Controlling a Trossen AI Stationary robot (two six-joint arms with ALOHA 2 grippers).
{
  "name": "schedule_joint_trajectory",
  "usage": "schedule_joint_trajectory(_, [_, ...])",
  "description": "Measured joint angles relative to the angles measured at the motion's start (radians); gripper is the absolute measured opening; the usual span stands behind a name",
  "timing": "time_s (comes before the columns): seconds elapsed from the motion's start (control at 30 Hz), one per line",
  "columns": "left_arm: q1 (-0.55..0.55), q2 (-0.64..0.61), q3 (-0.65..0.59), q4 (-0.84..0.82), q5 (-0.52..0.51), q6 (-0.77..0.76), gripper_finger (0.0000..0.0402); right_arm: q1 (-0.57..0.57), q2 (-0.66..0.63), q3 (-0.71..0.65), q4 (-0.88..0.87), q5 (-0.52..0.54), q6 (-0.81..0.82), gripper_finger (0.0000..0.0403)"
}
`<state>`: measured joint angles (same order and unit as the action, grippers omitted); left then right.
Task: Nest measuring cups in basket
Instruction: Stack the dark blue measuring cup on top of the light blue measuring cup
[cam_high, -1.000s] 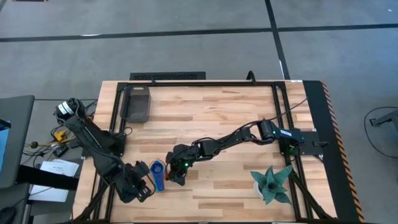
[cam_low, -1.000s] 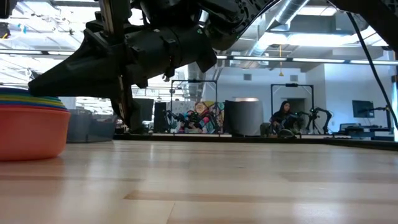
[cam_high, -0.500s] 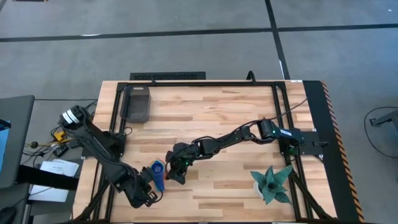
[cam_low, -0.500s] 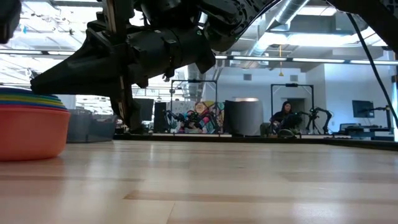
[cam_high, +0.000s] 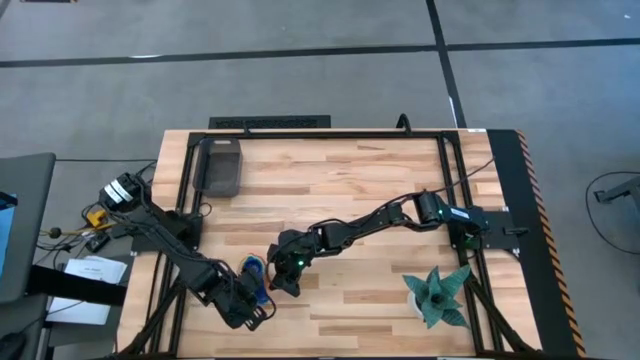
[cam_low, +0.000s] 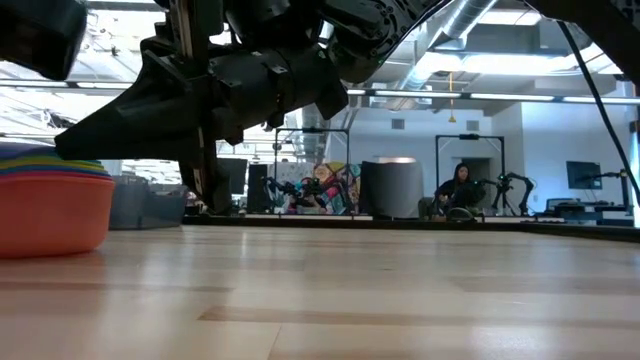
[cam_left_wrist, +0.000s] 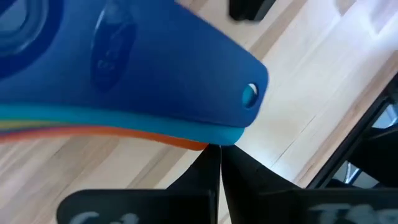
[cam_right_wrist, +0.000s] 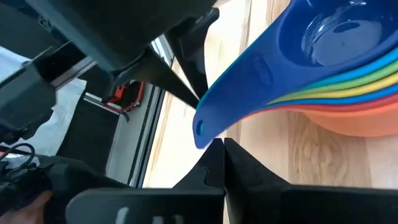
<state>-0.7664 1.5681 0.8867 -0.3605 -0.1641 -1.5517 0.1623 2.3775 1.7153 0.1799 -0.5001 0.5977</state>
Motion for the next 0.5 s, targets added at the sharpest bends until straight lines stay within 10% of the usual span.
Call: schedule_joint_trajectory(0.5, [0.023,-0.004,0.0,0.005,0.116,-0.064,0.0,0.0,0.0,0.0,-0.001,-0.014,-0.014,0.0008])
